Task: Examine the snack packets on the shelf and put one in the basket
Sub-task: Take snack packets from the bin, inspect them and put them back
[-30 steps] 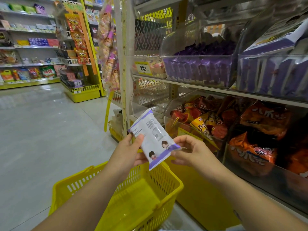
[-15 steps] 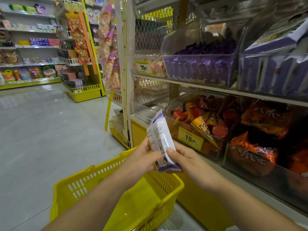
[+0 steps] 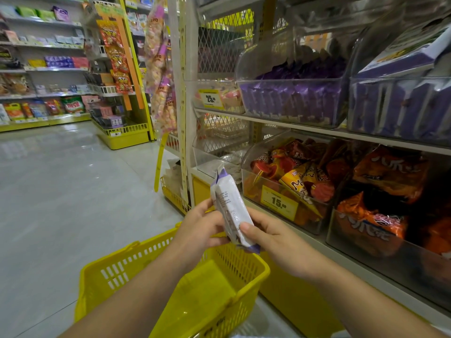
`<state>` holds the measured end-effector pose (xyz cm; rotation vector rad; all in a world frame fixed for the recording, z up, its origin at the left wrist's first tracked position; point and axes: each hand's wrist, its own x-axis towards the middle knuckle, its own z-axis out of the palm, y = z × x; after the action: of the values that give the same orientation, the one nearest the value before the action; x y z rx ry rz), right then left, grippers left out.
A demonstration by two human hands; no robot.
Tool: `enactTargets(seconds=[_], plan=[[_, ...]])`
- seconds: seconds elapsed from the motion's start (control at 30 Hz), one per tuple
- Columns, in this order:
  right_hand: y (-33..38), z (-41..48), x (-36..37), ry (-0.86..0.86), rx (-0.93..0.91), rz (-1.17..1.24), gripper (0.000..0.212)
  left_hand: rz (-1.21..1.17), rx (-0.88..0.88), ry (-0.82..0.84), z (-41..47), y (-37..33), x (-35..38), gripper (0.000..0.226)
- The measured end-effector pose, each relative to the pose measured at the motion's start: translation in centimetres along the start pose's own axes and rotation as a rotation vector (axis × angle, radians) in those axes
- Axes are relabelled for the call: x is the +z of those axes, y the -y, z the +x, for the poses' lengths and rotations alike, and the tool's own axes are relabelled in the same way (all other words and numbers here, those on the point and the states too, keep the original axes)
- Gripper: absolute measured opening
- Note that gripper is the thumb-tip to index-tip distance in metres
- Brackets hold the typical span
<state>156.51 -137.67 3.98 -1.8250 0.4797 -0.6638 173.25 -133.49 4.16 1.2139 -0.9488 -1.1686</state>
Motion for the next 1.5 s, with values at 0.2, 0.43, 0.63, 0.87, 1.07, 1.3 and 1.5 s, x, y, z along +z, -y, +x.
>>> enactTargets(seconds=[0.2, 0.43, 0.63, 0.87, 1.07, 1.3, 1.5], plan=[[0.6, -0.2, -0.2, 0.020, -0.009, 0.001, 0.036, -0.041, 0.027, 0.005, 0.2, 0.0, -0.8, 0.030], [1.3, -0.4, -0.5, 0.052, 0.079, 0.125, 0.038, -0.012, 0.035, 0.003, 0.1, 0.2, -0.9, 0.037], [2.4, -0.5, -0.7, -0.144, 0.091, 0.377, 0.043, 0.130, 0.174, 0.248, -0.5, -1.2, -0.2, 0.066], [6.4, -2.3, -1.7, -0.398, -0.031, 0.057, 0.053, 0.130, 0.379, 0.091, -1.4, -4.9, 1.9, 0.068], [14.7, -5.2, -8.5, -0.526, -0.121, -0.521, 0.023, 0.276, 0.637, 0.047, -1.2, -12.2, 6.7, 0.051], [23.7, -6.1, -18.2, -0.706, -0.114, -1.123, 0.021, 0.656, 0.928, -0.108, -0.7, -19.4, 13.0, 0.024], [22.5, -4.3, -22.0, -0.573, 0.151, -1.288, 0.045, 0.674, 0.992, -0.218, 0.3, -21.9, 15.0, 0.019]])
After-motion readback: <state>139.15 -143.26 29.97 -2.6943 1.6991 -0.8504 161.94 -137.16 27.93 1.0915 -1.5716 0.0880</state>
